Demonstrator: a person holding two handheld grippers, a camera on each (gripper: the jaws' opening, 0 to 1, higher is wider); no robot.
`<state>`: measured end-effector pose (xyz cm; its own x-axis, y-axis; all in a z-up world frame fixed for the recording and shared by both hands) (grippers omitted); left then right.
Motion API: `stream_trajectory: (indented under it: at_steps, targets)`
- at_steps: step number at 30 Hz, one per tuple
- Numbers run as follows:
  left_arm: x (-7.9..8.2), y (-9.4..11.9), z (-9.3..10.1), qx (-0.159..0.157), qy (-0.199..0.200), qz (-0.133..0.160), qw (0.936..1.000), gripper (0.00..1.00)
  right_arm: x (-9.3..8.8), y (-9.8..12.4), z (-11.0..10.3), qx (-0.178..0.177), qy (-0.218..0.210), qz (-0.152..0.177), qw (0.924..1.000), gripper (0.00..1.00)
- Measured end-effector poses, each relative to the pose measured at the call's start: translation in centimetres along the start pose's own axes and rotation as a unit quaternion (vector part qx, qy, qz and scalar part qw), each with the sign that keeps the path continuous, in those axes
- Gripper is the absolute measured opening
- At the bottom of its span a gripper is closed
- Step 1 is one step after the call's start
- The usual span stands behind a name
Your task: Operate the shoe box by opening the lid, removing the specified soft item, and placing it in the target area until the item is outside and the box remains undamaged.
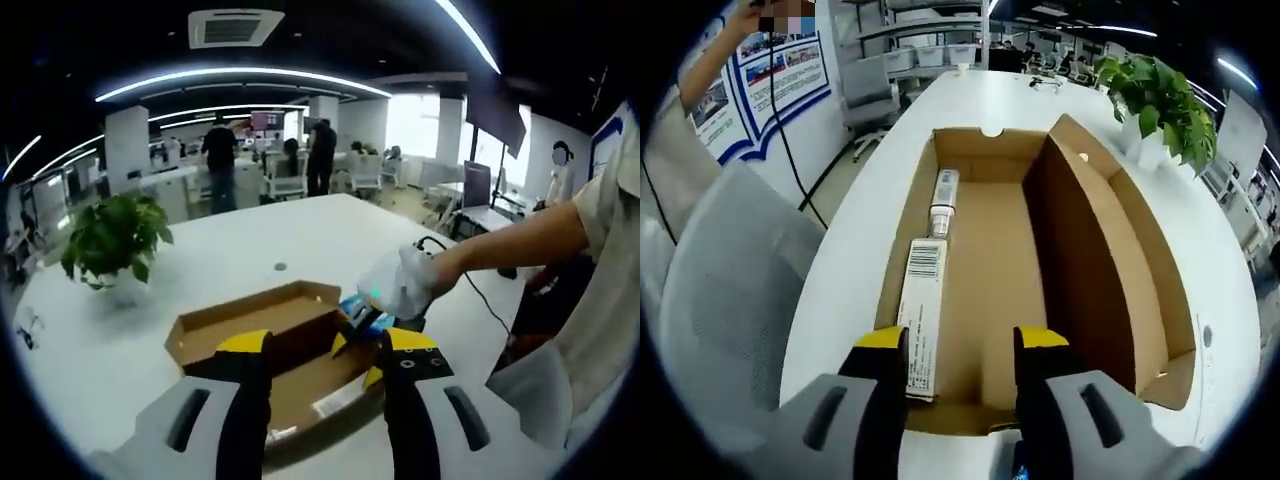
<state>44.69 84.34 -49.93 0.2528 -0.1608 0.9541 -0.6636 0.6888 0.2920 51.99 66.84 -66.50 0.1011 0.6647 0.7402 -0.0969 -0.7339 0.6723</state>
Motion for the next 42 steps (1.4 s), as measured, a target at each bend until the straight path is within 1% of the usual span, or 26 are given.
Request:
stream_trajectory:
  at_steps: [3,4,5,6,7,8,9,11,14,15,17,18,19,20,21,22,25,26,27,28,31,33,35,36,40,42]
  targets:
    - [0.4,-0.2,0.6,-0.007,0.0,0.006,1.0,0.43,0.2,0.4,0.7,-0.02,0.01,0.0,0.9997,0.41]
    - [0.5,-0.3,0.9,-0.013,-0.001,0.009,0.9999,0.43,0.1,0.5,0.9,-0.027,0.012,-0.002,0.9996,0.39]
    - [0.6,-0.4,1.0,-0.014,-0.001,0.009,0.9999,0.43,0.0,0.7,1.2,-0.039,0.023,-0.014,0.9989,0.35]
    - [0.6,-0.5,1.2,-0.018,-0.002,0.01,0.9998,0.43,-0.2,0.7,1.3,-0.038,0.021,-0.014,0.9989,0.34]
    - [0.7,-0.7,1.3,-0.023,-0.004,0.011,0.9997,0.43,-0.2,0.9,1.2,-0.032,0.008,-0.009,0.9994,0.36]
    - [0.7,-0.8,1.4,-0.025,-0.004,0.011,0.9996,0.43,-0.1,0.8,0.7,-0.016,-0.02,0.011,0.9996,0.38]
    - [0.7,-0.9,1.4,-0.028,-0.004,0.011,0.9995,0.43,0.0,0.9,0.5,-0.01,-0.028,0.019,0.9994,0.38]
    - [0.7,-1.2,1.3,-0.032,-0.005,0.011,0.9994,0.43,0.2,0.9,0.0,-0.007,-0.021,0.018,0.9996,0.38]
    - [0.6,-1.5,1.1,-0.038,-0.008,0.007,0.9992,0.43,0.2,0.4,-0.9,0.016,-0.022,0.015,0.9995,0.38]
    - [0.6,-1.6,1.0,-0.04,-0.009,0.005,0.9992,0.43,0.1,0.3,-0.9,0.015,-0.02,0.014,0.9996,0.35]
    - [0.6,-1.7,0.9,-0.042,-0.014,0.001,0.999,0.43,-0.2,-0.1,-0.8,0.018,-0.015,0.001,0.9997,0.33]
    - [0.6,-1.7,0.8,-0.043,-0.014,0.0,0.999,0.43,-0.4,-0.2,-0.7,0.017,-0.008,-0.012,0.9997,0.34]
    - [0.6,-1.7,0.8,-0.045,-0.012,0.0,0.9989,0.43,-0.1,-0.2,-0.8,0.022,-0.015,0.0,0.9996,0.34]
    - [0.6,-1.7,0.8,-0.047,-0.01,0.001,0.9989,0.43,0.0,-0.2,-0.8,0.022,-0.011,0.001,0.9997,0.34]
    - [0.7,-1.7,0.9,-0.048,-0.009,0.002,0.9988,0.43,0.2,-0.2,-0.8,0.021,0.005,-0.001,0.9998,0.35]
    - [0.8,-1.7,0.9,-0.049,-0.008,0.003,0.9988,0.43,0.2,-0.2,-0.6,0.017,0.016,-0.001,0.9997,0.37]
    - [1.2,-1.7,1.0,-0.053,-0.009,0.007,0.9985,0.43,0.3,0.2,-0.1,0.002,0.013,-0.002,0.9999,0.36]
    - [1.3,-1.8,1.0,-0.055,-0.01,0.009,0.9984,0.43,0.3,0.4,0.3,-0.007,0.012,-0.003,0.9999,0.33]
    - [1.3,-1.9,1.0,-0.056,-0.01,0.01,0.9983,0.43,0.1,0.6,0.7,-0.024,0.026,-0.016,0.9992,0.28]
    - [1.3,-2.0,1.0,-0.056,-0.01,0.009,0.9983,0.43,-0.1,0.8,1.1,-0.034,0.031,-0.022,0.9987,0.26]
    - [1.0,-2.1,0.9,-0.056,-0.009,0.008,0.9983,0.43,-0.5,1.2,1.0,-0.02,0.013,-0.02,0.9995,0.27]
    - [0.8,-2.1,0.7,-0.057,-0.008,0.007,0.9983,0.43,-0.6,1.3,0.7,-0.016,0.013,-0.021,0.9995,0.29]
    - [0.5,-2.1,0.4,-0.056,-0.005,0.005,0.9984,0.43,-0.5,1.4,0.5,-0.008,0.002,-0.014,0.9999,0.3]
    - [0.5,-2.1,0.3,-0.055,-0.006,0.004,0.9985,0.43,-0.5,1.3,0.4,0.002,-0.01,-0.006,0.9999,0.3]
    - [0.3,-2.1,-0.2,-0.051,-0.01,-0.001,0.9987,0.43,-0.1,1.2,0.1,0.032,-0.022,0.007,0.9992,0.33]
    - [0.1,-2.0,-0.5,-0.048,-0.012,-0.003,0.9988,0.43,-0.2,1.1,0.0,0.049,-0.023,0.003,0.9985,0.34]
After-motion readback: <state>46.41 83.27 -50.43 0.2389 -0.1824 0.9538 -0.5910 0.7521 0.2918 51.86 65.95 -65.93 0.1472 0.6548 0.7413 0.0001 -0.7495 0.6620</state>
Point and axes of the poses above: the point that each gripper's makers call its tool centre point, and the gripper's own axes: y roughly backward along the fingers, z roughly to its right, x roughly out of its top, the point moved 9 cm from there along y, roughly backward along the fingers, and after that the axes turned 9 degrees about z, right-handed, at the moved point
